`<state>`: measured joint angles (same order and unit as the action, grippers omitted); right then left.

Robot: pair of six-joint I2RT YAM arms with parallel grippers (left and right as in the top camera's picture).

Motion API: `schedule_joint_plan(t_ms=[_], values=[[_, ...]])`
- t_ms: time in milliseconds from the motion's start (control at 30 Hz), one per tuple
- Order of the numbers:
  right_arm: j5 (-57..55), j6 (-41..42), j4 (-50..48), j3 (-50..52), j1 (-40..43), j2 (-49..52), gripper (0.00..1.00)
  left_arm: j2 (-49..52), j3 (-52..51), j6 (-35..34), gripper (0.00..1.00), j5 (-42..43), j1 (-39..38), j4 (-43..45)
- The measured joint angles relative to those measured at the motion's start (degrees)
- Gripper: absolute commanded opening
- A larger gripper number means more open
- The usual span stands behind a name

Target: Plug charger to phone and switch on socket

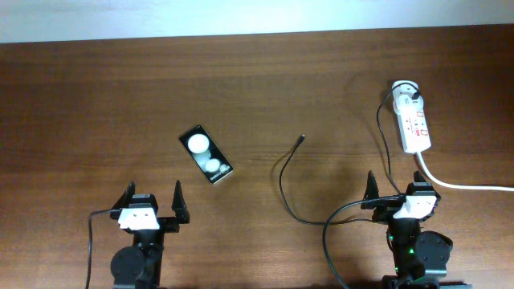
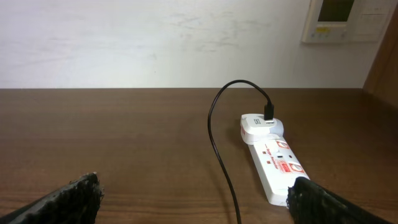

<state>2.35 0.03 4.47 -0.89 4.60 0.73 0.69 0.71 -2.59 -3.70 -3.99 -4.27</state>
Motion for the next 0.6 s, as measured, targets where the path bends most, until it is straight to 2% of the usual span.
schedule_joint_plan(t_ms=[500,600], values=[[0.0,0.0,0.0,0.0,0.0,0.0,0.99,0.0,0.0,0.0,0.99,1.2,0.0,0.4],[0.0,0.0,0.0,0.0,0.0,0.0,0.99,0.2,3.6,0.0,0.99,4.2,0.0,-4.5]])
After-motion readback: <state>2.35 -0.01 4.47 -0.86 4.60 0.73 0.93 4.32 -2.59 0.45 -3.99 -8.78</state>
